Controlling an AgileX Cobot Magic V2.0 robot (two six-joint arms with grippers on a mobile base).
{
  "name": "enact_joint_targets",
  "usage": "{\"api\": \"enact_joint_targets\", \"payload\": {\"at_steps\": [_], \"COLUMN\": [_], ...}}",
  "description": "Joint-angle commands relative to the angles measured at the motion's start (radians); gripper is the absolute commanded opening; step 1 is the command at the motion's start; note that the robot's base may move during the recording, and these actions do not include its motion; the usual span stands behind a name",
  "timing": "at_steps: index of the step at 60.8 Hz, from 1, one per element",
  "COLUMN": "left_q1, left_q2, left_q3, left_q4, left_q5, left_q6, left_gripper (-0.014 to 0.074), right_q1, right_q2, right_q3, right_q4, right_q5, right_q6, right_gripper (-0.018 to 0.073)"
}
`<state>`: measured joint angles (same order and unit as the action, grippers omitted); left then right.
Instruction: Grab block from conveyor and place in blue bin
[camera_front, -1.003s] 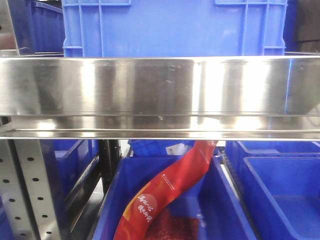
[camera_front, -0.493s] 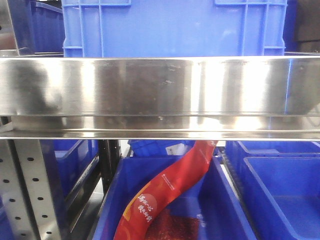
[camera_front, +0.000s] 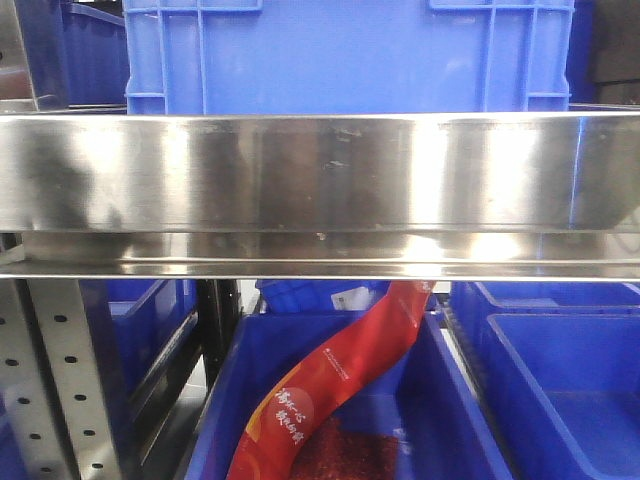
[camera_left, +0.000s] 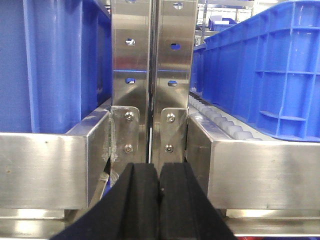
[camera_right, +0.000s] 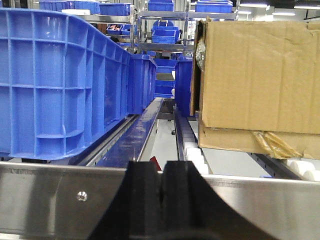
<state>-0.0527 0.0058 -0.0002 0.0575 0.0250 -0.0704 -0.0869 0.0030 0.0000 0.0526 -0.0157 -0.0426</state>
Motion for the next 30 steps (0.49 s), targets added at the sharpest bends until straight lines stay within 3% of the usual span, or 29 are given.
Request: {"api": "enact_joint_targets", "payload": {"at_steps": [1,30], "left_q1": [0.001,0.001], "left_q2": [-0.006,-0.006], "left_q3": [0.000,0.000], "left_q4": [-0.004,-0.004], "left_q5": [-0.020,-0.020], "left_q6": [-0.006,-0.006], "left_gripper": [-0.0111,-0.0111], "right_q1": [0.002,0.002], "right_q2": [-0.003,-0.003], "right_q3": [0.000,0.000], "right_q4": [-0.007,-0.007], "right_q5": [-0.021,-0.021], "right_q6": [-0.002,-0.002], "right_gripper": [-0.0162,-0.0162]}}
